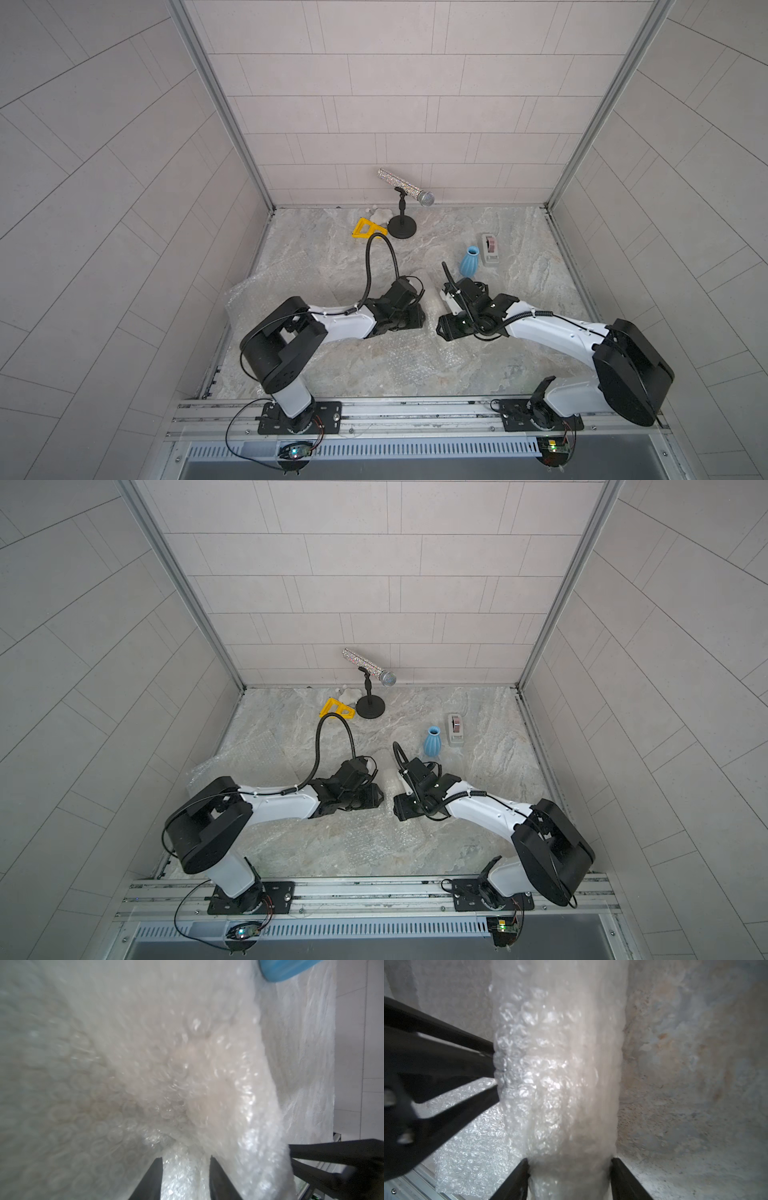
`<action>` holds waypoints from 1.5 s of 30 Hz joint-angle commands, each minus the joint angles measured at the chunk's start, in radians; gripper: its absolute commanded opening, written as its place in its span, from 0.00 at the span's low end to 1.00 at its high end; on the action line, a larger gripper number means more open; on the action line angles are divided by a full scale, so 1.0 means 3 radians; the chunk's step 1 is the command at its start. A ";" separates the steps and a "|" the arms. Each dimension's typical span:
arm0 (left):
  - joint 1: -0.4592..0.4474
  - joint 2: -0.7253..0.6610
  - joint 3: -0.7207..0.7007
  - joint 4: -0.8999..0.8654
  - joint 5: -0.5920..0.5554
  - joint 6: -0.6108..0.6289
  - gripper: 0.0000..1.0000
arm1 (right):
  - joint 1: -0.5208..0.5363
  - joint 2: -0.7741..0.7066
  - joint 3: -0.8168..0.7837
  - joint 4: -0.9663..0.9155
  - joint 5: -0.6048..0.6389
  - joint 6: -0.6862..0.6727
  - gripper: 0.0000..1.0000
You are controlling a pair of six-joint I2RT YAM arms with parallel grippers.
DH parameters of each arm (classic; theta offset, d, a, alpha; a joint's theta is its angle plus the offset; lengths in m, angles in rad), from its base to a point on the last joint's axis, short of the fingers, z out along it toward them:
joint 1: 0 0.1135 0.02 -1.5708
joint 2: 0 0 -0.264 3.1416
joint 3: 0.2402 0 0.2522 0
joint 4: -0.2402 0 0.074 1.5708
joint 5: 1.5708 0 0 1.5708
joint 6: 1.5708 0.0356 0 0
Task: Wrap vases in bubble wrap
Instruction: Wrap the vase in bubble wrap.
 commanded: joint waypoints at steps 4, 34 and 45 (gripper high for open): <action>0.0054 -0.0433 0.0007 -0.0316 -0.0069 0.0018 0.49 | 0.0105 0.0100 -0.0088 -0.0136 0.0428 0.0071 0.60; -0.0190 0.0078 -0.0078 -0.0243 -0.0398 -0.0265 0.56 | 0.0161 -0.0302 0.0039 -0.0265 0.0395 0.0145 0.71; -0.0110 -0.0061 -0.0252 -0.0365 -0.0358 -0.0117 0.54 | 0.0150 -0.0307 0.0154 -0.0325 -0.0012 0.0153 0.76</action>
